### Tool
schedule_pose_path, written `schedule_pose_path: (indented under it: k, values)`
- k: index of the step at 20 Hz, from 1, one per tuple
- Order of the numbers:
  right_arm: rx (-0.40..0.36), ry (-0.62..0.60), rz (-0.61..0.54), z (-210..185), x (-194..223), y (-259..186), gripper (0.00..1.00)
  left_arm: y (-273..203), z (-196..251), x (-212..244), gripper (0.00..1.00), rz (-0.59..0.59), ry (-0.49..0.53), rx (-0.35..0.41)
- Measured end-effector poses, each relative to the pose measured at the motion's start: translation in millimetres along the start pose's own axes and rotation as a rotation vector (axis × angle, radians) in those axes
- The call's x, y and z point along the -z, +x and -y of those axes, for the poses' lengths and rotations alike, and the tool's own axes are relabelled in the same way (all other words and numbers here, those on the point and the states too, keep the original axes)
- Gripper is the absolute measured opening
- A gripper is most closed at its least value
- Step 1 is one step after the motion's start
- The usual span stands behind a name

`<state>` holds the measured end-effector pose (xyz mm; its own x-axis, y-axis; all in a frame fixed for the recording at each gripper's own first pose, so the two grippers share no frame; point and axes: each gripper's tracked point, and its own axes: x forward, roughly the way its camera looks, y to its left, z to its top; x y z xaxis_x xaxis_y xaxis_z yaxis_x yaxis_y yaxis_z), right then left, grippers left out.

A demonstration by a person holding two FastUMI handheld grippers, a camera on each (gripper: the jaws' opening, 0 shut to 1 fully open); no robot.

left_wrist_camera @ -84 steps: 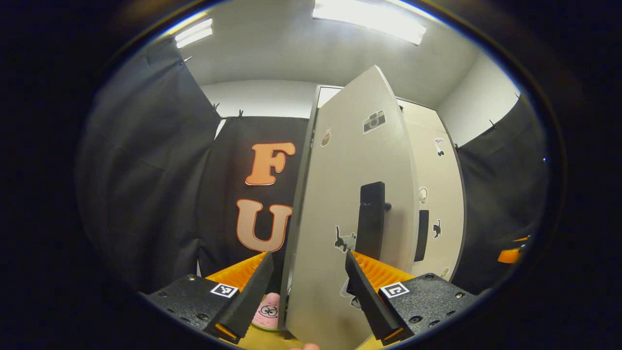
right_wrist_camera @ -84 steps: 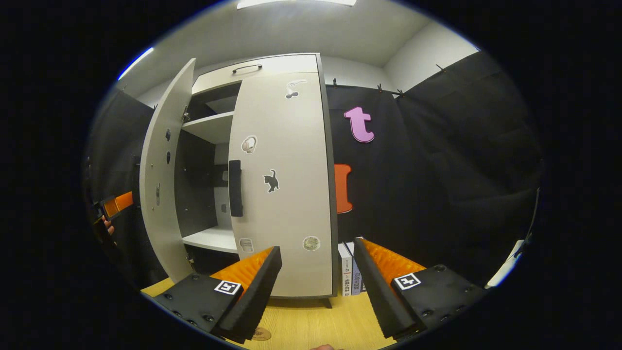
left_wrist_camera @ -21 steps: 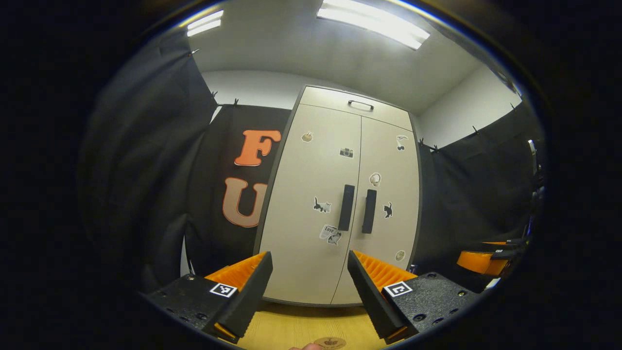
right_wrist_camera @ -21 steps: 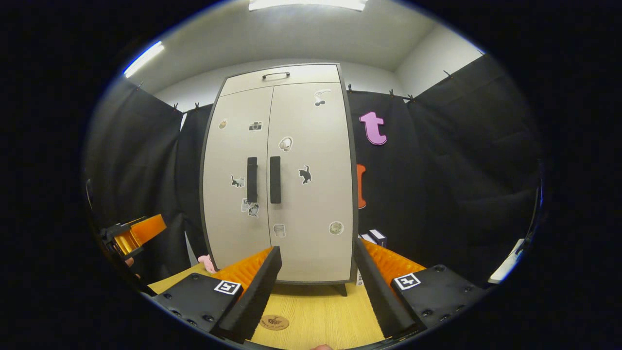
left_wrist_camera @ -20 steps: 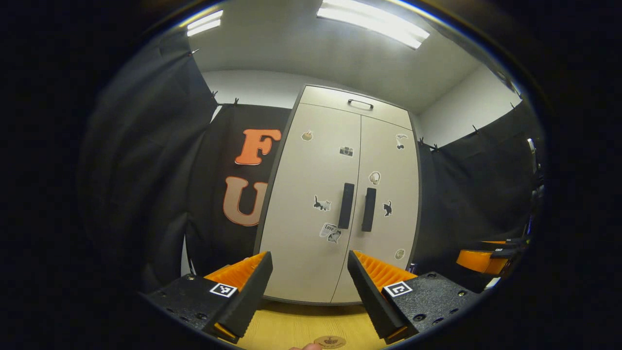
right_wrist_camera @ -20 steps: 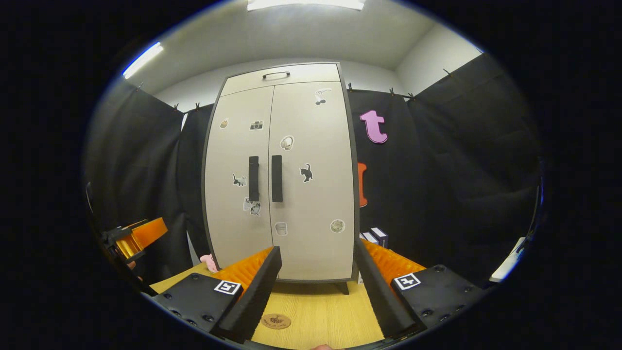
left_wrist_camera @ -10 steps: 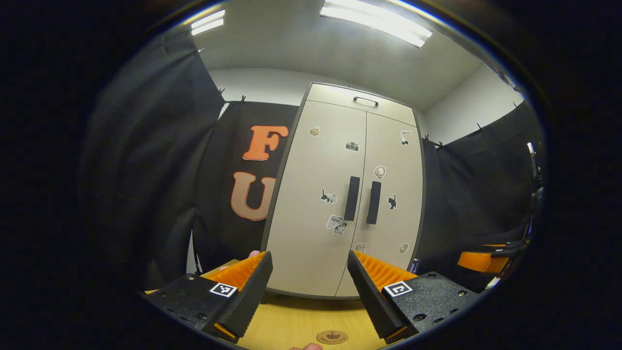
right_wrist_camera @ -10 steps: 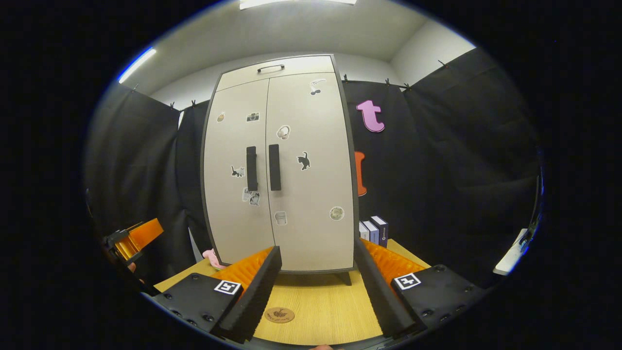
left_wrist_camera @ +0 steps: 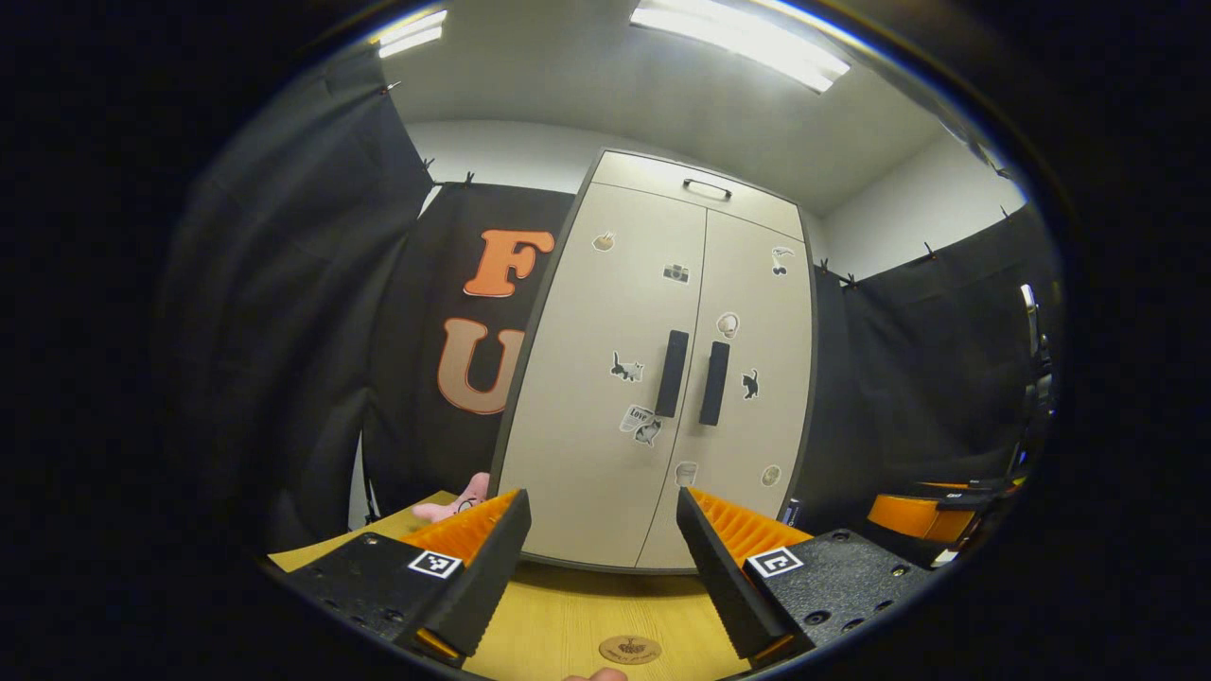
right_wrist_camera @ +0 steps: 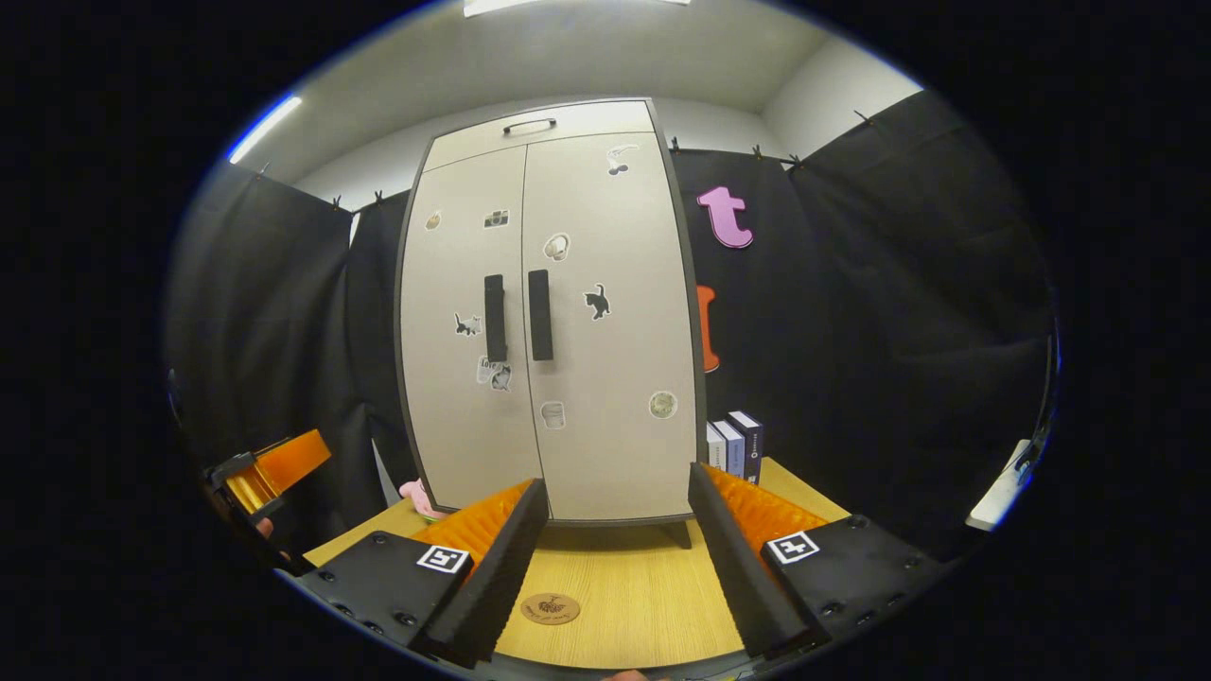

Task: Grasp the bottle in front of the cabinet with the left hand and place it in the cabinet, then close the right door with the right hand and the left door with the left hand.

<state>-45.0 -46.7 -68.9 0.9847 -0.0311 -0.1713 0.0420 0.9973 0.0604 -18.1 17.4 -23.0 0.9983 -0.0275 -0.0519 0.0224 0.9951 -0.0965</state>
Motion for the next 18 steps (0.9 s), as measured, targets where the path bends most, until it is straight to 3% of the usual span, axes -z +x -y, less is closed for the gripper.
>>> schedule_pose_path:
  k: [18]
  values:
    - [0.009, -0.006, 0.011, 4.0, -1.9, 4.4, 0.98, 2.9, -1.8, 1.7, 0.94, -0.002, 0.002, -0.001]
